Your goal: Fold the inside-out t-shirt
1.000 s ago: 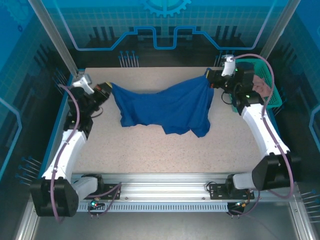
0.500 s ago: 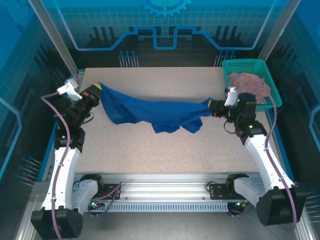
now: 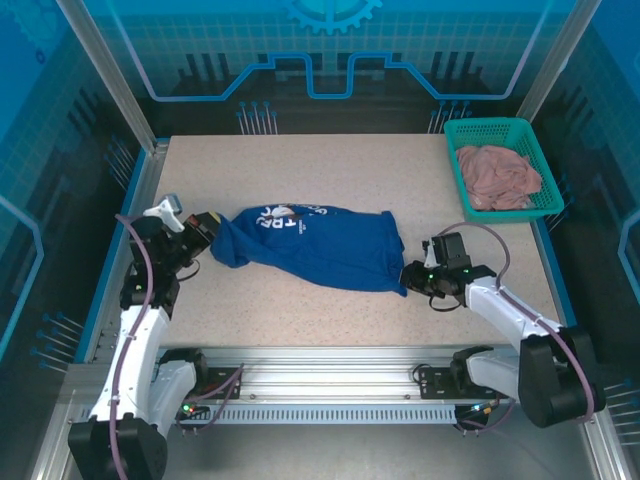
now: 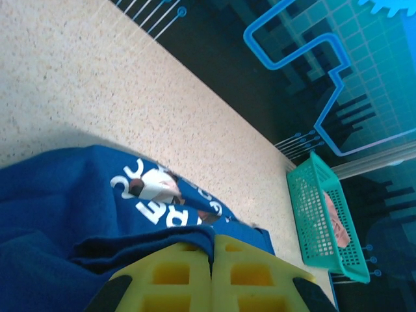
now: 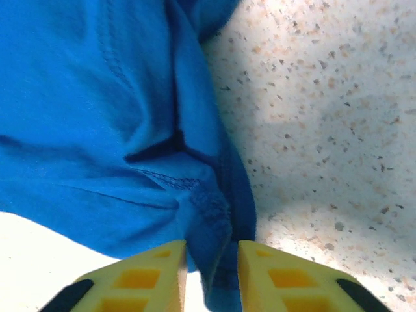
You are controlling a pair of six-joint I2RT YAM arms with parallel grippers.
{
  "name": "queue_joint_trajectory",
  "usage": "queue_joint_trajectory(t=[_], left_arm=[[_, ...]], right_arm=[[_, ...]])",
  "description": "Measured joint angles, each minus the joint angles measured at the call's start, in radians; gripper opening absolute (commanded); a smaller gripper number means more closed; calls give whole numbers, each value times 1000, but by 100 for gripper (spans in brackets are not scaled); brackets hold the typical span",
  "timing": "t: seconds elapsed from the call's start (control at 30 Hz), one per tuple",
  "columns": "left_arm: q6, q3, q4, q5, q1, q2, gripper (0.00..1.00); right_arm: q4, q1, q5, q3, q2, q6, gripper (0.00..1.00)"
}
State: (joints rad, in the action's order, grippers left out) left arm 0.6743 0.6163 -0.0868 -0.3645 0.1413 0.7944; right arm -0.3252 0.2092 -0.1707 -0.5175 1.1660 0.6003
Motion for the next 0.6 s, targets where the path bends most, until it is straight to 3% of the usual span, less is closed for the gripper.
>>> queue_joint_trajectory(t=[0.27,0.5,0.6], left_arm=[[0,-6,1,-11,0,0,0],[0,-6,3,-23,0,0,0],[0,-6,4,-26,0,0,0]], right_arm=[[-53,43,51,-49,34,-33,45],[-85,56,119,-154,132,-113,47],[-110,84,146,-204,189,-148,54]])
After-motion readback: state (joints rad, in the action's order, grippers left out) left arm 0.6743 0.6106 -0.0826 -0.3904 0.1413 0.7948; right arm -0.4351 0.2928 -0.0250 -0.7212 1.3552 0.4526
